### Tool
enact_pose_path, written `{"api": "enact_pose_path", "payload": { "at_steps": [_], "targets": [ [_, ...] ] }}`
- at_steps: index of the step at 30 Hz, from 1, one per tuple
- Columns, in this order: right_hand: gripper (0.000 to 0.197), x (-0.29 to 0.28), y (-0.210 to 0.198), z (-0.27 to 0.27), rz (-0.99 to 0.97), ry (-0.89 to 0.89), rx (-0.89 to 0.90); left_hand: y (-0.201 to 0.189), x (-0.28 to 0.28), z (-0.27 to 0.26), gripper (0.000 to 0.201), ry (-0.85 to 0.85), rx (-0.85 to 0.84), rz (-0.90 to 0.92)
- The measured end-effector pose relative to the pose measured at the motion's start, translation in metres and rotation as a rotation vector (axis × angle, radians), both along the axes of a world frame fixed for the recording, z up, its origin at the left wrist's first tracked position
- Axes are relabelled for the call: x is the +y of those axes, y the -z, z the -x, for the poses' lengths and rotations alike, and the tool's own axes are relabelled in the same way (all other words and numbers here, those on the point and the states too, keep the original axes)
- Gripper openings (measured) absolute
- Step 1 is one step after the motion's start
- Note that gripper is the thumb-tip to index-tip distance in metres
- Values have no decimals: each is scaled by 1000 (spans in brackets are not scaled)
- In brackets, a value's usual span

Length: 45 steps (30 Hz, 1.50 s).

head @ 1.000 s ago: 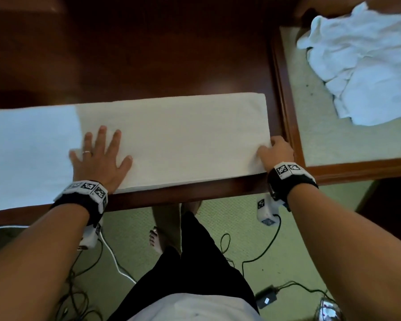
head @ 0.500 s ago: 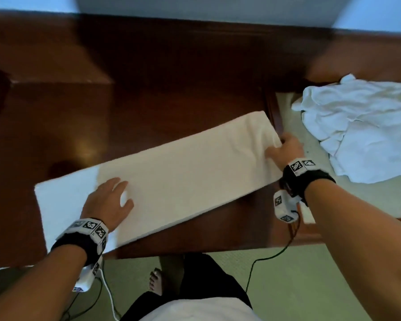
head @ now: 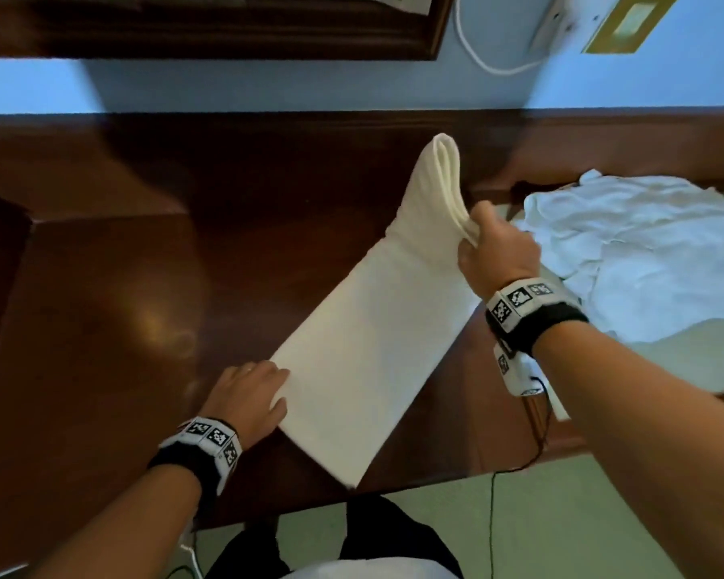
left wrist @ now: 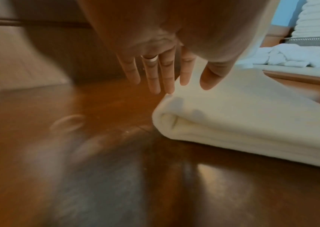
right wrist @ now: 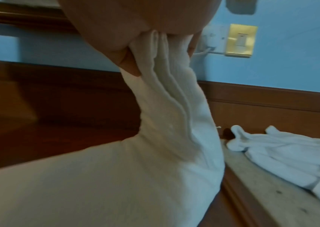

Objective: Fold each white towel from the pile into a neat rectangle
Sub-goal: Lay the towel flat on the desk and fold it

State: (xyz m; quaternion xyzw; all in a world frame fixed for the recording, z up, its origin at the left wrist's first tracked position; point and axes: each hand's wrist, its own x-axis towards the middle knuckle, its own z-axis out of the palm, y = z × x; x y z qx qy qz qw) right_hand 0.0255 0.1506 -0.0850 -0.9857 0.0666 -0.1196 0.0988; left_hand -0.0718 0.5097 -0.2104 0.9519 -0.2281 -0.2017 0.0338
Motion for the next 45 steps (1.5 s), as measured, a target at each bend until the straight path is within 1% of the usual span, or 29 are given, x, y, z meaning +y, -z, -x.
{"api": "enact_pose_path", "payload": {
  "at_steps": [2, 4, 5, 6, 8, 10, 11, 13, 15, 16, 18, 19, 20, 22, 24, 26, 28, 29, 31, 32, 34, 36, 37, 39, 40, 42, 44, 45],
  "targets": [
    [24, 30, 17, 32, 50, -135, -61, -2, 16, -12, 52, 5, -10, 9],
    [24, 64, 37, 67, 93, -246, -117, -8, 37, -24, 55, -44, -27, 55],
    [24, 82, 49, 85, 102, -288, -114, -12, 48, -30, 57, -83, -32, 82],
    [26, 100, 63, 103, 99, -324, -88, -17, 58, -34, 60, -117, -46, 114],
    [42, 134, 97, 139, 99, -351, 39, -22, 74, -38, 62, -119, -102, 173],
    [56, 160, 129, 172, 111, -296, 219, -24, 79, -35, 62, -1, -154, 184],
    [56, 169, 141, 186, 107, -251, 291, -23, 77, -31, 61, 83, -172, 180],
    [49, 178, 153, 204, 70, -179, 381, -19, 67, -26, 56, 270, -189, 177],
    [47, 176, 154, 213, 11, -152, 391, -10, 51, -25, 53, 435, -201, 162],
    [47, 172, 151, 215, -17, -136, 387, -5, 42, -24, 55, 498, -204, 137],
    [45, 163, 146, 216, -62, -99, 365, 5, 25, -26, 65, 581, -190, 61],
    [45, 157, 145, 215, -94, -95, 361, 9, 17, -28, 67, 600, -182, 36],
    [47, 151, 143, 213, -132, -97, 362, 12, 10, -30, 65, 616, -183, 29],
    [50, 135, 140, 210, -201, -67, 389, 17, -1, -38, 49, 657, -234, 48],
    [46, 124, 139, 209, -212, 15, 434, 17, -9, -45, 30, 694, -312, 107],
    [37, 125, 132, 213, -187, 84, 329, 12, -9, -47, 21, 668, -364, 220],
    [33, 131, 132, 226, -137, 87, 195, 11, -1, -41, 22, 646, -371, 296],
    [32, 136, 136, 235, -116, 67, 180, 14, 4, -36, 23, 665, -352, 302],
    [35, 145, 147, 253, -84, -2, 246, 24, 17, -24, 29, 716, -252, 244],
    [37, 148, 152, 259, -79, -21, 303, 28, 22, -20, 33, 714, -201, 209],
    [37, 150, 159, 262, -80, 2, 351, 31, 24, -16, 33, 681, -171, 197],
    [32, 151, 157, 260, -91, 43, 311, 27, 23, -16, 27, 672, -197, 212],
    [31, 151, 156, 262, -87, 49, 283, 28, 24, -15, 28, 678, -212, 231],
    [36, 152, 157, 269, -48, 30, 279, 32, 30, -15, 32, 703, -222, 277],
    [39, 152, 158, 272, -32, 25, 289, 33, 32, -15, 30, 709, -221, 289],
    [38, 152, 161, 271, -46, 63, 269, 36, 32, -15, 21, 694, -227, 278],
    [32, 153, 160, 264, -54, 127, 212, 35, 26, -13, 24, 665, -231, 239],
    [30, 155, 158, 261, -38, 131, 207, 35, 26, -12, 26, 655, -228, 229]
  ]
}}
